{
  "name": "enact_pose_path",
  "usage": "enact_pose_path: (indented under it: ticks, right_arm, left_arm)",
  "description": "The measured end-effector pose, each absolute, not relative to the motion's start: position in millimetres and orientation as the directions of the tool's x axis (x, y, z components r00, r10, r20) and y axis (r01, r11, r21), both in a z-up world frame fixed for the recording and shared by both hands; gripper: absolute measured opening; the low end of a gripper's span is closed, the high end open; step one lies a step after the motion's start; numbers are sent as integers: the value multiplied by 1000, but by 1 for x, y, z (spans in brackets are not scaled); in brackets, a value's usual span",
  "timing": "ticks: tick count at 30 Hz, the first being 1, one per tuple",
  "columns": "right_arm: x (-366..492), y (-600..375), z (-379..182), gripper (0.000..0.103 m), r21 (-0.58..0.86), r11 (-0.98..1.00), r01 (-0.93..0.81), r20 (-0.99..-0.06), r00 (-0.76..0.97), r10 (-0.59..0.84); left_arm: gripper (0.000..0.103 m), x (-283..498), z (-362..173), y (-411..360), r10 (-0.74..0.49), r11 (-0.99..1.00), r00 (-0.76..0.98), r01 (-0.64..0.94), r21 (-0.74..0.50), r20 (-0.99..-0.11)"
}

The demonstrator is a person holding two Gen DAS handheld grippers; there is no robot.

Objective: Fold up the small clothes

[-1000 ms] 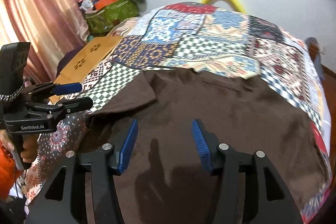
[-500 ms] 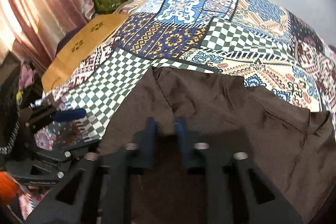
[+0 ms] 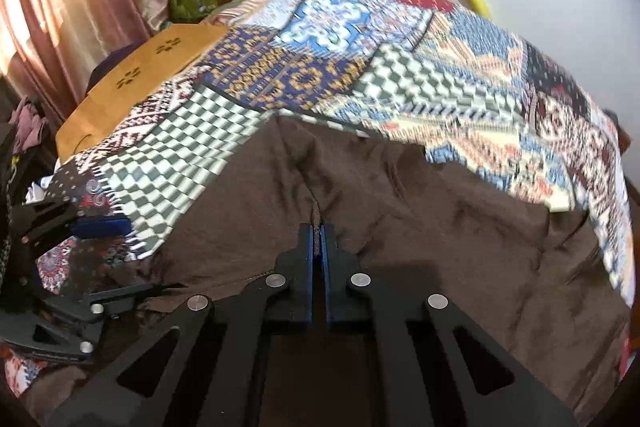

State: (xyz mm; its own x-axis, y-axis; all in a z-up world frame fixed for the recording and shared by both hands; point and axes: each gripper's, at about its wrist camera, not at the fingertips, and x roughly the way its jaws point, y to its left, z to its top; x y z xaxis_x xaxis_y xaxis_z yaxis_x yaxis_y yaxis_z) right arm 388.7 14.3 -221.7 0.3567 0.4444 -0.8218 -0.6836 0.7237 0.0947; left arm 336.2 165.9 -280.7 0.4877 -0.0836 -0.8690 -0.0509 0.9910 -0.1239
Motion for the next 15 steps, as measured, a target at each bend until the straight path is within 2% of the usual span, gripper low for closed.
enact_pose_path:
  ticks: [3, 9, 15]
  right_arm:
    - [391, 8, -223, 3, 143, 738, -660, -811, 349, 469]
    - [381, 2, -210, 7, 103, 740, -665, -816, 369, 446]
    - [360, -27, -171, 8, 87, 764, -639, -790, 423, 444]
  left_arm:
    - [77, 333, -281, 171, -93, 988, 485, -62, -141, -870]
    - [76, 329, -266, 163, -18, 995, 489, -78, -64, -872]
    - [76, 321, -226, 144, 48, 998, 555, -62, 16, -830]
